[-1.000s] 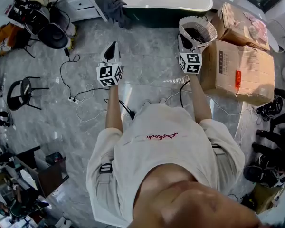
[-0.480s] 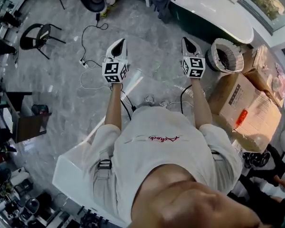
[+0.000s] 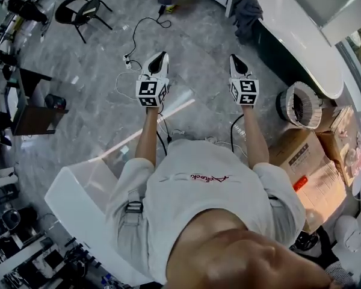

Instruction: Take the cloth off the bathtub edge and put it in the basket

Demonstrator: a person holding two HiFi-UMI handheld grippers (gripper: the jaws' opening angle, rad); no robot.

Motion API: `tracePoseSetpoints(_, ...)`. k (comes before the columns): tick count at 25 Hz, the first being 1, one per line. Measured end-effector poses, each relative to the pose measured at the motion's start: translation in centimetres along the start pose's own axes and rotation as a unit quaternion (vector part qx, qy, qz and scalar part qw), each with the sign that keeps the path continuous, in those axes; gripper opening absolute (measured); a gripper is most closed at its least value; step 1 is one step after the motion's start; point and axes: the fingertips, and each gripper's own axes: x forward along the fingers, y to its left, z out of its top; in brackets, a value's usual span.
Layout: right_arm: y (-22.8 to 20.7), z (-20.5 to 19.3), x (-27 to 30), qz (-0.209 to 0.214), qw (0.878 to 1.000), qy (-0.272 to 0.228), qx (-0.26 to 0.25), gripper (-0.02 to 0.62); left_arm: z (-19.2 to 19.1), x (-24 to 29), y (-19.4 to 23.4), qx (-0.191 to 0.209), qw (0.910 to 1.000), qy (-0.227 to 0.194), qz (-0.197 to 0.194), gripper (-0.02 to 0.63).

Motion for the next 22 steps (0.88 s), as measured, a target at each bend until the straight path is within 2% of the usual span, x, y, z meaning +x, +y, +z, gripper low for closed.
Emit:
tracePoseSetpoints(5, 4.0, 1.4, 4.4, 0.035, 0.999, -0.006, -0.013, 0.006, -0.6, -1.8, 4.4, -0.007, 0.9993, 0.001, 0.038, 0.000)
tracePoseSetpoints(12, 12.1, 3.5, 10.9, 0.103, 0.994, -0.017, -0.029, 0.006, -0.7, -6.4, 12.6, -0.016, 0.9932, -0.005, 0.115, 0.000)
tracePoseSetpoints(19, 21.6, 4.8, 17.7, 0.181, 0.982, -0.022, -0.038, 0.006, -1.7, -13.2, 21.9, -0.026, 0.9773, -0.006, 0.210, 0.000)
tracePoseSetpoints(22, 25.4, 5.2, 19.4, 0.204, 0.978, -0.025, -0.043, 0.006, -2.4, -16.0, 24.4, -0.025, 0.9718, -0.005, 0.234, 0.000)
